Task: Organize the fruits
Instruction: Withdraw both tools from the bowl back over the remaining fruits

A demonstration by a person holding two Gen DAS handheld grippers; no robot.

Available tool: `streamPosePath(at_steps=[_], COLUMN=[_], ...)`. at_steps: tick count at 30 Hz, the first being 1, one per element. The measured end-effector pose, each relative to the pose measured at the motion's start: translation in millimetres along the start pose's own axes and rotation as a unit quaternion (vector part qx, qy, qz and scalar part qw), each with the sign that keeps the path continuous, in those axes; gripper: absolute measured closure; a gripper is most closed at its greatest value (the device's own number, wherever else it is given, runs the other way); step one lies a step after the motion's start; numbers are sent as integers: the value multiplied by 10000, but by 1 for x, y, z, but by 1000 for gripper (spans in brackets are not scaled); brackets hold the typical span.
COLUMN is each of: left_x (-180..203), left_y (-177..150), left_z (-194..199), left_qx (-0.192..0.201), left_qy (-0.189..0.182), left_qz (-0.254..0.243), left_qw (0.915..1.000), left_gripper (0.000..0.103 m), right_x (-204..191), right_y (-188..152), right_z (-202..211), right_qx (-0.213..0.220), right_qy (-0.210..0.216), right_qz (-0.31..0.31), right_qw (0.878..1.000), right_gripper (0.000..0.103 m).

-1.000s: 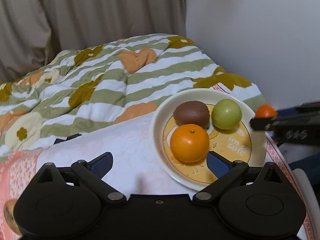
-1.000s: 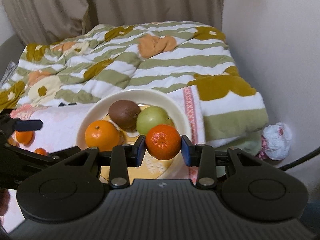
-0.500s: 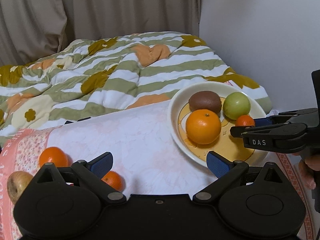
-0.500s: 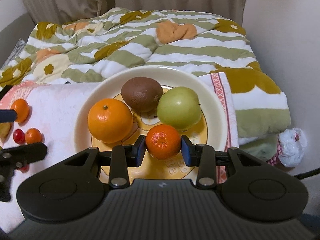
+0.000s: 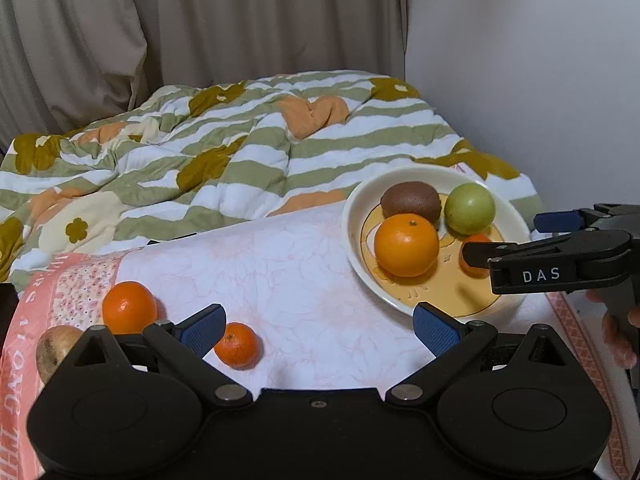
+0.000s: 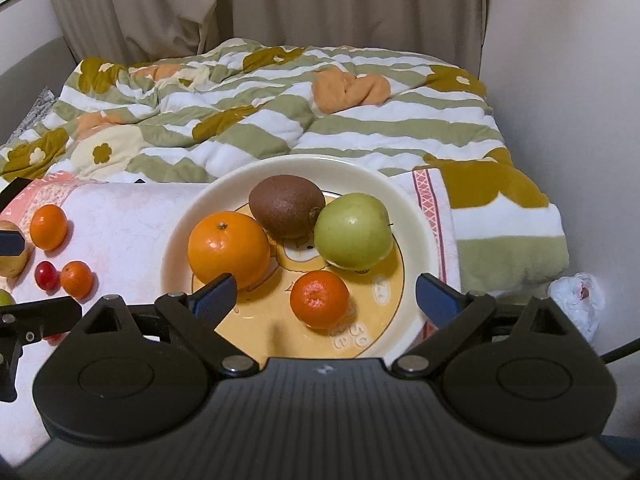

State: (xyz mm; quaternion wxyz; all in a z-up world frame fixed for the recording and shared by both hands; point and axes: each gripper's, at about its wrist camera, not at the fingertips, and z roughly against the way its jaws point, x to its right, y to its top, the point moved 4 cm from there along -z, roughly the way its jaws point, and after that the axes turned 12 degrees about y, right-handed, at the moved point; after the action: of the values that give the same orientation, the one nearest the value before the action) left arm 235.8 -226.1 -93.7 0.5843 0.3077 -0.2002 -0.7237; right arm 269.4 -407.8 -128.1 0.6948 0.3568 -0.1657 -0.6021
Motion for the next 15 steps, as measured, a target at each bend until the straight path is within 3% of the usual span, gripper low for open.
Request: streamPosePath(at_steps=[15], left_x=[-19], left_y=[-17], left_z=[74], left_qx=[511], left_qy=[284], left_qz=[510], left_qw=[9970], left_gripper=[1], right_x=[-29], right_y=[-4], right_z=[90], right_qx=[259], right_qy=[54], right_qz=[37], right_qw=[9996], right_gripper=[0])
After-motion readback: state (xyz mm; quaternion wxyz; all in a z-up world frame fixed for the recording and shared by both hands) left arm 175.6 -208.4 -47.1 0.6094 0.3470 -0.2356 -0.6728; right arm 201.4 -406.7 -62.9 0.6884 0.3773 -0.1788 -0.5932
